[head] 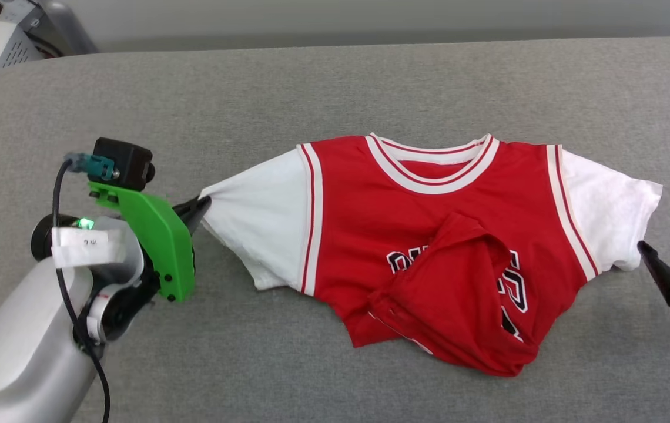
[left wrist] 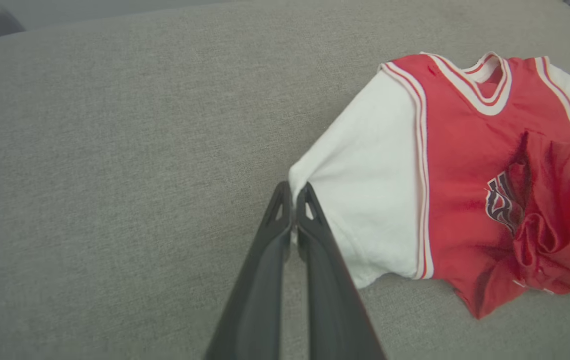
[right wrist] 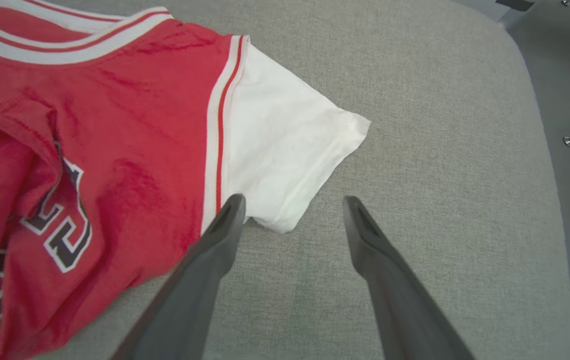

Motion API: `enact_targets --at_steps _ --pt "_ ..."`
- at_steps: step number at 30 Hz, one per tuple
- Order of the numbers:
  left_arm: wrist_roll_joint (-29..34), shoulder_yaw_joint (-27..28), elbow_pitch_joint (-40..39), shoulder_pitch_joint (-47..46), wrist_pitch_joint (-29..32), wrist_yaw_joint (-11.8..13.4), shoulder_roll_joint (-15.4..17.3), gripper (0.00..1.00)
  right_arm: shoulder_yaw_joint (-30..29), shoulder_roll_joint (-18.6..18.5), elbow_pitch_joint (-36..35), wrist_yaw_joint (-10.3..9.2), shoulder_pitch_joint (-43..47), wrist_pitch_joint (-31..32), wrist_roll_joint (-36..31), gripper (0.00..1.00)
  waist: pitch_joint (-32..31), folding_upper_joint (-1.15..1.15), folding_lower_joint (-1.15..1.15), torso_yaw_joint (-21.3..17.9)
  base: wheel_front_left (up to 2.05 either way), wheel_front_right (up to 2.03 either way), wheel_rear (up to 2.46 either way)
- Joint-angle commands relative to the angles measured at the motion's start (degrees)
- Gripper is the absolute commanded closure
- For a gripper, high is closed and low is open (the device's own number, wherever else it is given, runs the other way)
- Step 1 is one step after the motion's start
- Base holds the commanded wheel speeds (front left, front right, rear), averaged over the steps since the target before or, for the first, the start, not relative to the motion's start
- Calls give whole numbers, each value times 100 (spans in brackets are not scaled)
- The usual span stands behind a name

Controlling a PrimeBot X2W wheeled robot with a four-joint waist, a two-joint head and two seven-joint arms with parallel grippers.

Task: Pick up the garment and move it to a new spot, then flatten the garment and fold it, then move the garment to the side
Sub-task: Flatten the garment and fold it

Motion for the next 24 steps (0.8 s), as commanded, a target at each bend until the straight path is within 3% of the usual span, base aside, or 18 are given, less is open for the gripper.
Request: enact_targets --at_steps 1,6,10,18,24 --pt "-26 23 -384 239 79 153 132 100 3 -153 -27 -4 -199 312 174 0 180 0 0 213 0 0 0" --pt "44 63 -1704 744 111 584 306 100 -24 -722 168 -4 -710 1324 550 0 527 0 0 433 0 0 0" --pt "147 34 -2239 912 73 758 319 100 -140 -894 499 -4 -1161 1759 714 0 779 0 0 589 0 0 0" --pt "386 -50 -2676 784 34 855 270 100 -2 -1246 1204 -4 -1769 1873 596 0 1187 0 0 850 0 0 0" --pt "471 -161 -2758 702 29 830 199 100 153 -1268 1703 -4 -1923 1682 517 0 1354 0 0 962 0 0 0"
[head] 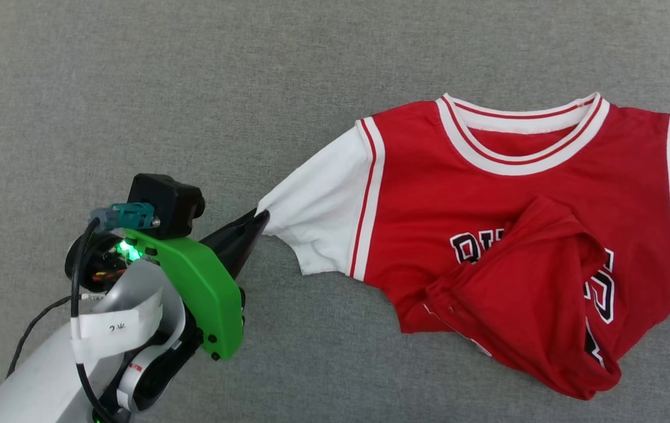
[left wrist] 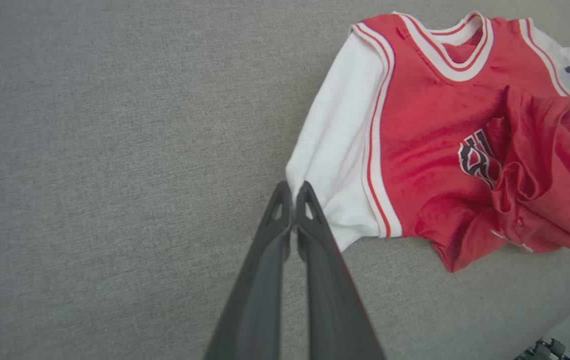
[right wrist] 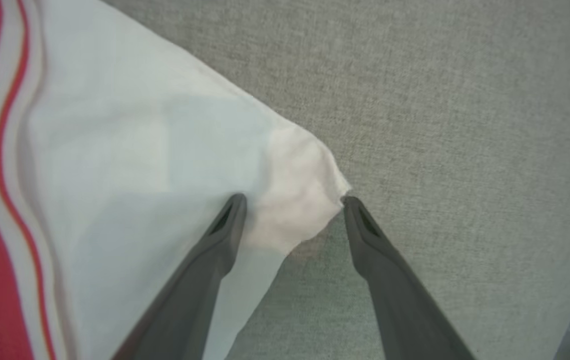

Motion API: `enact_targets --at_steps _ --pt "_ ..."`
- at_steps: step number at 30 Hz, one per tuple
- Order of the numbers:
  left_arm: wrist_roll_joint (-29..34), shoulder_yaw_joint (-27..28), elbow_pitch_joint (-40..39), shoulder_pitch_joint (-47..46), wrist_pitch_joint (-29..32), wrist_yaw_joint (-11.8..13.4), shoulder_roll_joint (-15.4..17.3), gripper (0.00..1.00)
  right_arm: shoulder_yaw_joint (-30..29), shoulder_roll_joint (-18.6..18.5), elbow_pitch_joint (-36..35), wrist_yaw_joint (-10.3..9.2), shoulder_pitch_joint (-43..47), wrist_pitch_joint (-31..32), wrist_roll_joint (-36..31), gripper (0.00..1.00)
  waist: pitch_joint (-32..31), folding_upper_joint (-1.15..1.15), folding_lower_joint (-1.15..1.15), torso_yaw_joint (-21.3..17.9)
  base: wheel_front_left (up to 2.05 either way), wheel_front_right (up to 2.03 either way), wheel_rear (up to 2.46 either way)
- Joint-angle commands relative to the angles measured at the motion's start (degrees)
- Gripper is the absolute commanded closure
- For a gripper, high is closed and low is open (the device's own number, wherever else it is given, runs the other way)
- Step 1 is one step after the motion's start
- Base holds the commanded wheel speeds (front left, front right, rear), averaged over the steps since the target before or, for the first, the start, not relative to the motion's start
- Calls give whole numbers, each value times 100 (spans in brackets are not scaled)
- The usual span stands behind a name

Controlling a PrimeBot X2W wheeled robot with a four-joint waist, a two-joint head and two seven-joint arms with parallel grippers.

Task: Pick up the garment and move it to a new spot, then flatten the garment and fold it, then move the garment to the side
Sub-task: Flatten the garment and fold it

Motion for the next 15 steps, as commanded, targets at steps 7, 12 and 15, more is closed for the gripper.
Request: enact_targets --at_steps 7,12,15 --pt "57 -68 135 -177 -112 -74 -128 100 576 -83 291 -4 209 -43 254 0 148 0 0 169 0 0 0" --pt "53 -12 323 -204 -218 -108 -114 100 818 -231 437 -4 273 -356 399 100 -9 0 0 159 0 0 0" --pt "53 41 427 -202 -358 -135 -131 100 764 -220 413 -4 162 -895 203 100 -179 0 0 133 0 0 0"
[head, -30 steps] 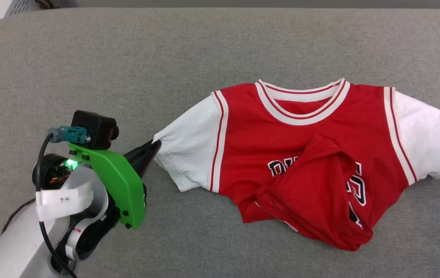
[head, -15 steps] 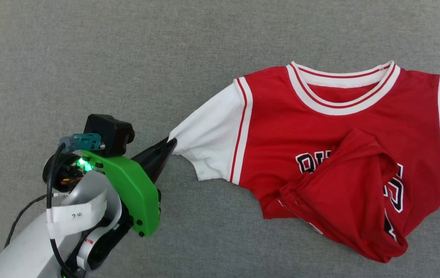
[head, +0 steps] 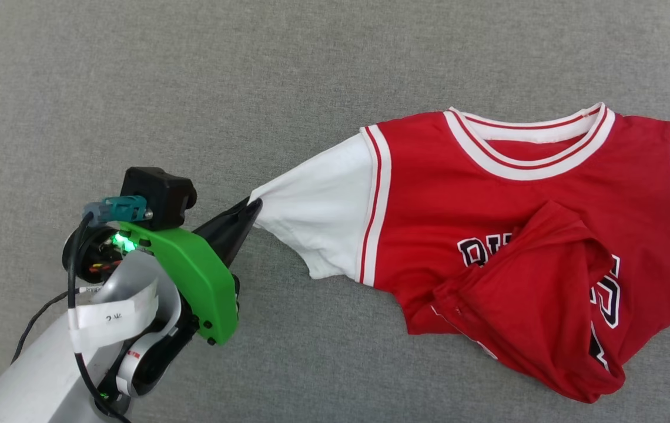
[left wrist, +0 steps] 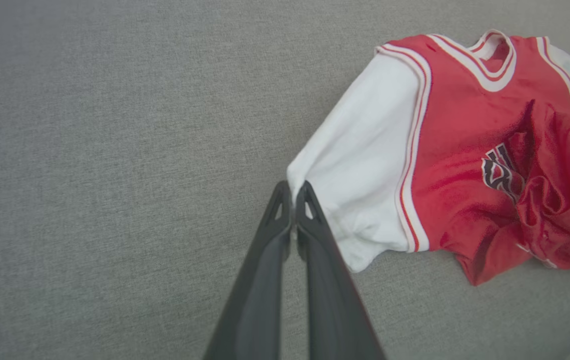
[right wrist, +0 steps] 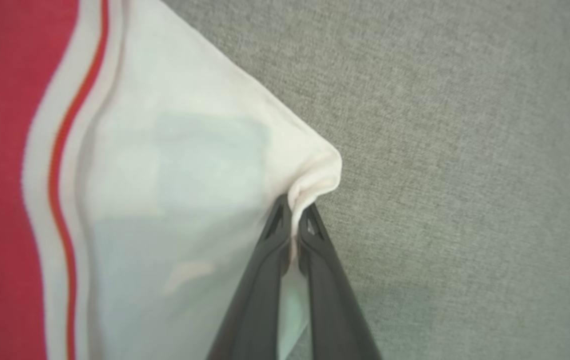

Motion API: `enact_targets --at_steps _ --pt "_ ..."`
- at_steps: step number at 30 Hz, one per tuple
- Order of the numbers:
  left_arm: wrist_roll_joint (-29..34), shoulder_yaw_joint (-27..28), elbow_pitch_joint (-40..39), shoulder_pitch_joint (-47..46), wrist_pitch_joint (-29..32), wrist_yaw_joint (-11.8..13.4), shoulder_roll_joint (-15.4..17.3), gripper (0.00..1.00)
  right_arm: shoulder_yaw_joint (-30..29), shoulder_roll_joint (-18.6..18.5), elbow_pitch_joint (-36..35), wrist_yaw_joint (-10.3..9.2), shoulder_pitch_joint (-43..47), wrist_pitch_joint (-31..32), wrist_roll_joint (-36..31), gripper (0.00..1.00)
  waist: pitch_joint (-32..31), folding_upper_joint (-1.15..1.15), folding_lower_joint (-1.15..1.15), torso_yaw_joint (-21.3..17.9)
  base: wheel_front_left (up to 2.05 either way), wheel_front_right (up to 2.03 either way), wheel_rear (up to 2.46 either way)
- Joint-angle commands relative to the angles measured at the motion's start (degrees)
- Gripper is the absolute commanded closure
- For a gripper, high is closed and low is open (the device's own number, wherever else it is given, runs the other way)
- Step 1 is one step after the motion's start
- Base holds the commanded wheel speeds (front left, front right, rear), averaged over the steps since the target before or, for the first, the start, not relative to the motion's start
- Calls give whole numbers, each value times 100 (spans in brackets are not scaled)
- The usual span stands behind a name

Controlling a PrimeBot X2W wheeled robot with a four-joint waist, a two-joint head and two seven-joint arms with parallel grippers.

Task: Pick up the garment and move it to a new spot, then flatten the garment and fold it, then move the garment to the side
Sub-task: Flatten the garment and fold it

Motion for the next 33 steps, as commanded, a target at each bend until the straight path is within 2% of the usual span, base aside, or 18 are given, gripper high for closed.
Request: enact_targets --at_steps 1,6,12,21,33 --pt "36 65 64 -89 -115 -31 -36 100 11 133 91 -4 51 -265 -82 100 -206 0 0 -48 0 0 0" --pt "39 237 282 -53 -396 -45 -1 100 12 46 22 -4 -122 -1337 -426 100 -654 0 0 -140 0 0 0" --pt "66 557 361 0 -748 -1 160 100 22 -159 -2 -4 -222 -2038 -488 100 -1423 0 0 -264 0 0 0" --pt "273 916 189 -35 -1111 173 362 100 -143 -393 -411 -4 -356 -2399 -467 100 -2080 0 0 -376 0 0 0" --pt "406 1284 -145 -447 -1107 228 714 100 -411 -508 -792 -4 -566 -2240 -206 100 -2474 0 0 -518 0 0 0"
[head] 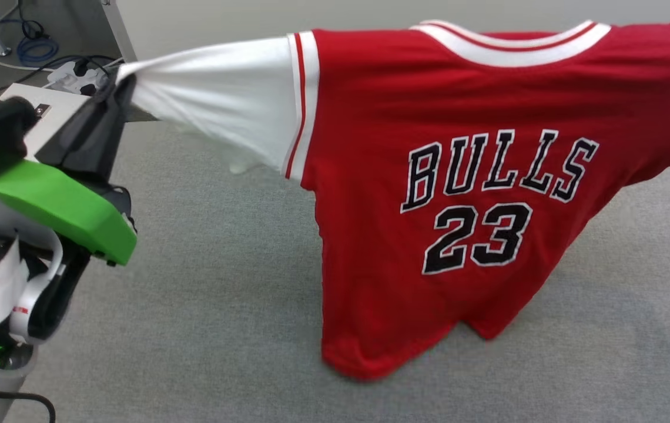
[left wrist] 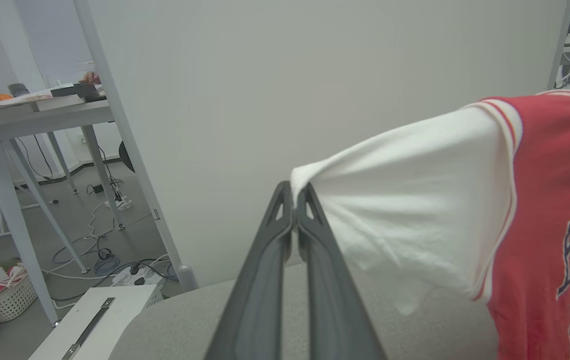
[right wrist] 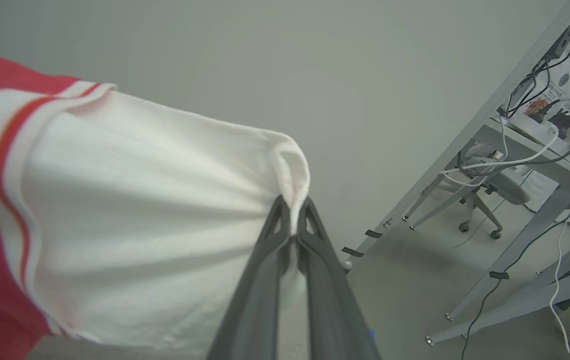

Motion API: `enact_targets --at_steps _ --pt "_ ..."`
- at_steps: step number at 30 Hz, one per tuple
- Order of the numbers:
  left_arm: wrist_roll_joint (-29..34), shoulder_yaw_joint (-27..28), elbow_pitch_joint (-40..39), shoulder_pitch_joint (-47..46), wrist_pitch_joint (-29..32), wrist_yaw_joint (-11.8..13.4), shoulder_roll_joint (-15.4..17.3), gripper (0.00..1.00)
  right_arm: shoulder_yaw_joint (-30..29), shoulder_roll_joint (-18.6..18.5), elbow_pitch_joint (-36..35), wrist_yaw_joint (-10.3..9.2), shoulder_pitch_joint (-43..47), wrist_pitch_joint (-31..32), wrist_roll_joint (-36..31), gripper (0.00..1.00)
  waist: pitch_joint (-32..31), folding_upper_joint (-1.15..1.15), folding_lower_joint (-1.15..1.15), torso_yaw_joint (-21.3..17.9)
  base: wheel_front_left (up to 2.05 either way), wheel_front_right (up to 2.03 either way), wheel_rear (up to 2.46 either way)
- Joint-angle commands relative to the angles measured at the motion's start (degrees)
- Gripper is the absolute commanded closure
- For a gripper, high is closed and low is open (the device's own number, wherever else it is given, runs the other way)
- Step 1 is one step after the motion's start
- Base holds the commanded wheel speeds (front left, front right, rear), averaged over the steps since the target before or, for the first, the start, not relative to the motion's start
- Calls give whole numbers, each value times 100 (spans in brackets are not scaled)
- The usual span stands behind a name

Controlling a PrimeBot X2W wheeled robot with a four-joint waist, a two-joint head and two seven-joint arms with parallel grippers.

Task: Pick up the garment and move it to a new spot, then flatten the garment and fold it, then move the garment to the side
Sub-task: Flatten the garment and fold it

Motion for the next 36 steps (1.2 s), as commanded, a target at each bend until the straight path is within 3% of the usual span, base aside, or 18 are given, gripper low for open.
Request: enact_targets --at_steps 1,11,19,26,31,36 --pt "49 133 18 -149 -20 70 90 100 -95 -85 -18 -12 -147 50 43 100 -34 0 0 -61 0 0 0" --pt "-17 344 300 -710 -82 -187 258 100 -154 -112 -244 -12 -654 176 196 100 434 0 0 -198 0 0 0" --pt "-44 307 990 -1790 116 -758 457 100 136 -115 -88 -12 -1725 278 249 100 1461 0 0 -335 0 0 0" --pt "137 169 1991 -3338 316 -1312 495 100 605 -3 638 -12 -3333 18 -87 100 2538 0 0 -459 0 0 0" --pt "315 -3 2713 -4530 464 -1560 329 100 934 148 1383 -12 -4478 -194 -364 100 3063 0 0 -519 0 0 0" --pt "577 -139 3533 -5811 288 -1720 77 100 962 537 2227 -12 -5671 -630 -695 100 3498 0 0 -565 0 0 0"
